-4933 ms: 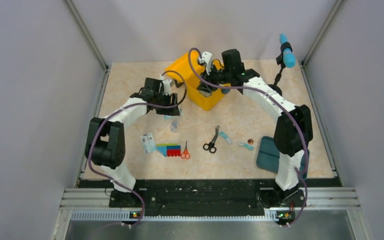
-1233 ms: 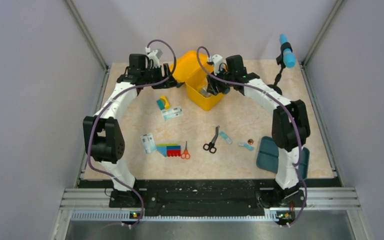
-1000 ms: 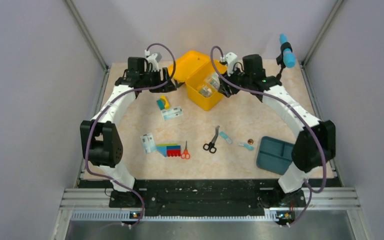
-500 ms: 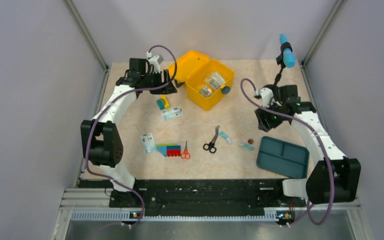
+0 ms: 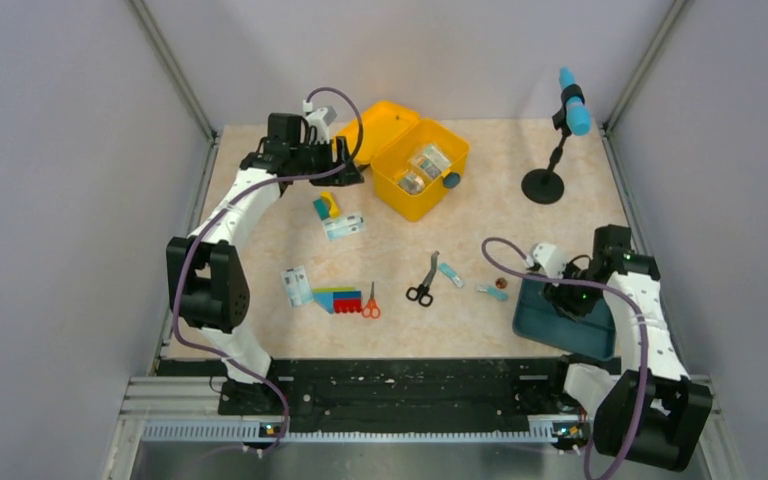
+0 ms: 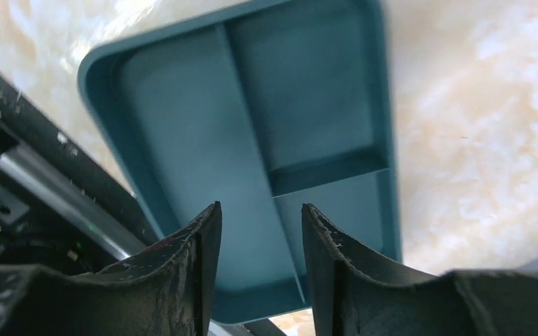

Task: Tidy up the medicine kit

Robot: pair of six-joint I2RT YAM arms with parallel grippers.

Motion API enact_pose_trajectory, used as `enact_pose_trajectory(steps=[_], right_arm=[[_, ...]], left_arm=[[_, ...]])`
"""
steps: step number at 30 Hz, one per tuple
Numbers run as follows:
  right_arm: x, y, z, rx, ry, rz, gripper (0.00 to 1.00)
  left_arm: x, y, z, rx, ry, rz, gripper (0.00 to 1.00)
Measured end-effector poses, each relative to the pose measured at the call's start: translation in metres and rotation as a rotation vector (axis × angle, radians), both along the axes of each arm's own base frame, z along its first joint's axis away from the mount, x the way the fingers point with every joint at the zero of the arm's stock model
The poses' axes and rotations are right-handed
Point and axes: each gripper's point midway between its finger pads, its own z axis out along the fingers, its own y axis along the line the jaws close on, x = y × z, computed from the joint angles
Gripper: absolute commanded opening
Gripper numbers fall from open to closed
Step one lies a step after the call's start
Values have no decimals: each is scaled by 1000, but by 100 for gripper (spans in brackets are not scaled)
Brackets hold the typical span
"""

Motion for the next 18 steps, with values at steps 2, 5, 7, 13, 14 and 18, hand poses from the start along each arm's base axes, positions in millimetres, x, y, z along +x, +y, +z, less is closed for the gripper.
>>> enact_pose_trajectory(steps=[2, 5, 7, 13, 14, 18], right_arm=[[-16, 0, -12, -20, 43, 65, 42], [-28, 0, -23, -35, 85, 123, 41], [-29, -1, -27, -39, 99, 145, 40], [-18, -4, -36, -41, 104, 160, 38], [-16, -5, -37, -40, 104, 159, 37], [-5, -6, -42, -42, 81, 161, 32]], left_arm=[[-1, 1, -2, 1, 5, 1, 66], [-1, 1, -3, 1, 8, 1, 67], [-1, 1, -3, 1, 8, 1, 66], [0, 0, -3, 0, 2, 1, 66], [0, 0, -3, 0, 2, 1, 67], [-1, 1, -4, 1, 5, 1, 67]])
